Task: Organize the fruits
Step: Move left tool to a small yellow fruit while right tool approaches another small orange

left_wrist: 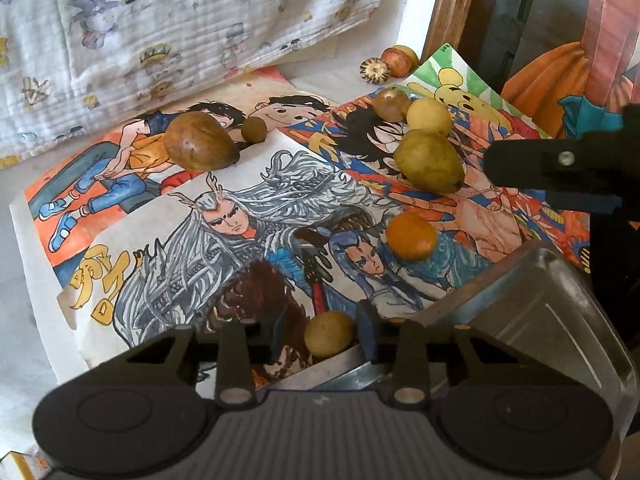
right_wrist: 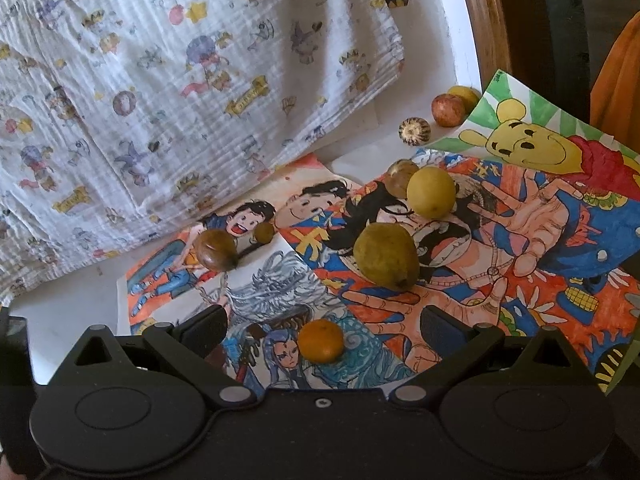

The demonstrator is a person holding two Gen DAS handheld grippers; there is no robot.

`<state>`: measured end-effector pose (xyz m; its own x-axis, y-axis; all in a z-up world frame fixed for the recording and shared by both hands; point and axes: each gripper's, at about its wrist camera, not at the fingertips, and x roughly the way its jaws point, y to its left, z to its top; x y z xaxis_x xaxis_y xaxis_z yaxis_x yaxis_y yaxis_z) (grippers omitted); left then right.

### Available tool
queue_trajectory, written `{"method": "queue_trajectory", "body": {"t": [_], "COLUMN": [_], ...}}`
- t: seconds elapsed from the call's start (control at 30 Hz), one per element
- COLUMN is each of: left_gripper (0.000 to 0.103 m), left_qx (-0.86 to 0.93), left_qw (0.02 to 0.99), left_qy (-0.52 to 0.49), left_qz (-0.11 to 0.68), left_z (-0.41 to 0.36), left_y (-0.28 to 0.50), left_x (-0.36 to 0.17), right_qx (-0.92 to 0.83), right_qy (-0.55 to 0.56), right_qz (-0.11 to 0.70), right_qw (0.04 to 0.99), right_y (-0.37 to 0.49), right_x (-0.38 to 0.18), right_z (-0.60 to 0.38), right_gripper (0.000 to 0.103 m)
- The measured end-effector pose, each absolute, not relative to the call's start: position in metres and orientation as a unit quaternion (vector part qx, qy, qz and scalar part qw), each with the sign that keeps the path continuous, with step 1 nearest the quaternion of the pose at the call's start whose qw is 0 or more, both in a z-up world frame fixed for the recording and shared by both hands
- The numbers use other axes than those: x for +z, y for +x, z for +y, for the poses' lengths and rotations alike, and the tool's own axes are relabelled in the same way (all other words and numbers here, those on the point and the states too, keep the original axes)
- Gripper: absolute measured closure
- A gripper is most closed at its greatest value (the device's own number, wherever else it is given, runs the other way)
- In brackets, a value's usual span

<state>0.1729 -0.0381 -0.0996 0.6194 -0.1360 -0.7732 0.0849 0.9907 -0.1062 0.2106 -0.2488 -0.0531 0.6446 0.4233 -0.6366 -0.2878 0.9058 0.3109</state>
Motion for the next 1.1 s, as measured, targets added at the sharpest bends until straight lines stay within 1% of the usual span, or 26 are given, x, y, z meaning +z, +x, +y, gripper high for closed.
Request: {"method": "queue_trajectory", "body": {"t": [0.13, 0.53, 0.6, 0.63, 0.67, 1.03, 1.07, 1.1], "left_gripper": [0.065, 0.063, 0.064, 0.066, 0.071, 0.073, 0.073, 0.073], "left_qx": [-0.061, -0.049, -0.048, -0.047, -0.046, -0.056, -0.056, -0.057], "left_qw": [0.901, 0.901, 0.901, 0.902, 0.903, 0.907, 0.907, 0.907], "left_qy": [-0.030, -0.033, -0.028, -0.025, -0.024, -0.044, -0.045, -0.044], "left_qz": [0.429, 0.430, 0.430, 0.429, 0.427, 0.414, 0.414, 0.414], "left_z": [-0.037, -0.030, -0.030, -0.030, -0.030, -0.023, -0.023, -0.023], "left_y": [0.170, 0.163, 0.163, 0.162, 0.161, 0.159, 0.159, 0.159], "left_x": [-0.099, -0.098, -0.100, -0.100, -0.101, -0.101, -0.101, -0.101], "right_qx": [0.196, 0.209, 0.210, 0.210, 0.209, 0.223, 0.221, 0.222], "right_qy": [0.078, 0.069, 0.067, 0.066, 0.065, 0.032, 0.028, 0.027], "right_qz": [0.389, 0.393, 0.394, 0.395, 0.396, 0.416, 0.420, 0.423], "right_qw": [0.897, 0.893, 0.892, 0.892, 0.892, 0.881, 0.880, 0.878], "right_y": [0.215, 0.218, 0.219, 0.220, 0.220, 0.235, 0.238, 0.241], "right_x": [-0.062, -0.064, -0.065, -0.065, -0.066, -0.083, -0.086, -0.088], "right_z": [-0.243, -0.230, -0.229, -0.229, -0.228, -0.208, -0.205, -0.203], "right_gripper": [0.001, 0.001, 0.001, 0.001, 0.001, 0.001, 0.003, 0.007]}}
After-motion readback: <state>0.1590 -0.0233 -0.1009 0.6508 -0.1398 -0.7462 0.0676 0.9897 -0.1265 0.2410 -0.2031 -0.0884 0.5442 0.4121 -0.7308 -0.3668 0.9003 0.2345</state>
